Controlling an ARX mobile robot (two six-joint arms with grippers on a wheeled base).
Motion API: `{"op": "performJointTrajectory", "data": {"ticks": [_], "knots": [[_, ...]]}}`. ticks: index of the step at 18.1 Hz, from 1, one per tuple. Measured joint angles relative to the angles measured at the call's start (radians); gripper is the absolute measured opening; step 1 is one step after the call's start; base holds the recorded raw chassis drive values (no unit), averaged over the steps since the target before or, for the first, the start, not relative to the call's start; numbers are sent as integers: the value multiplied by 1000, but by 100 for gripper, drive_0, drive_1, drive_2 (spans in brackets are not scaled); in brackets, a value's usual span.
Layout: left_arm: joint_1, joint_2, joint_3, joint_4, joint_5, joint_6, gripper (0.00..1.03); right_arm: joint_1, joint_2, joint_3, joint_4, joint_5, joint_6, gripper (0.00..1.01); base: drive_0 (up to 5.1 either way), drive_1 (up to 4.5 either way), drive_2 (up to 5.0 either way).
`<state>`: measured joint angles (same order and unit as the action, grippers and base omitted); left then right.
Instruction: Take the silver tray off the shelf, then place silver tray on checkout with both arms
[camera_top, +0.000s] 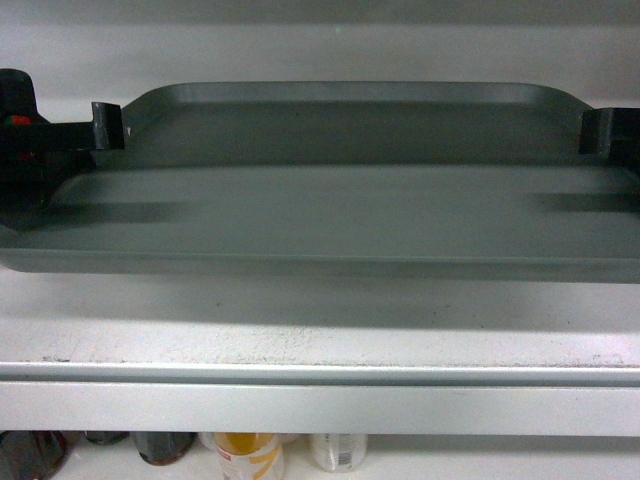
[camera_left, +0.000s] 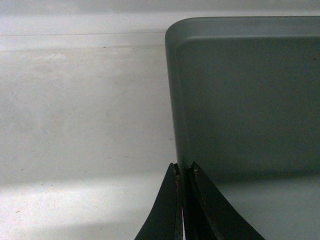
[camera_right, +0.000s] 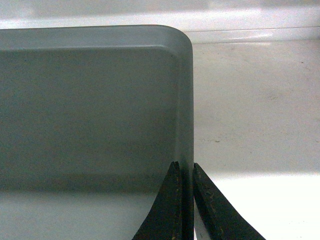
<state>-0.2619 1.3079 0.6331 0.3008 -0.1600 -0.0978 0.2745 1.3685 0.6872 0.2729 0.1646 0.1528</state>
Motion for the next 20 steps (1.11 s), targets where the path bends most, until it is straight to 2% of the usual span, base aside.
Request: {"op": "performJointTrajectory", "data": {"ticks": [20], "knots": [[0,0,0,7,0,-1,4,0,0,0,6,0,0,3,0,0,0]]}}
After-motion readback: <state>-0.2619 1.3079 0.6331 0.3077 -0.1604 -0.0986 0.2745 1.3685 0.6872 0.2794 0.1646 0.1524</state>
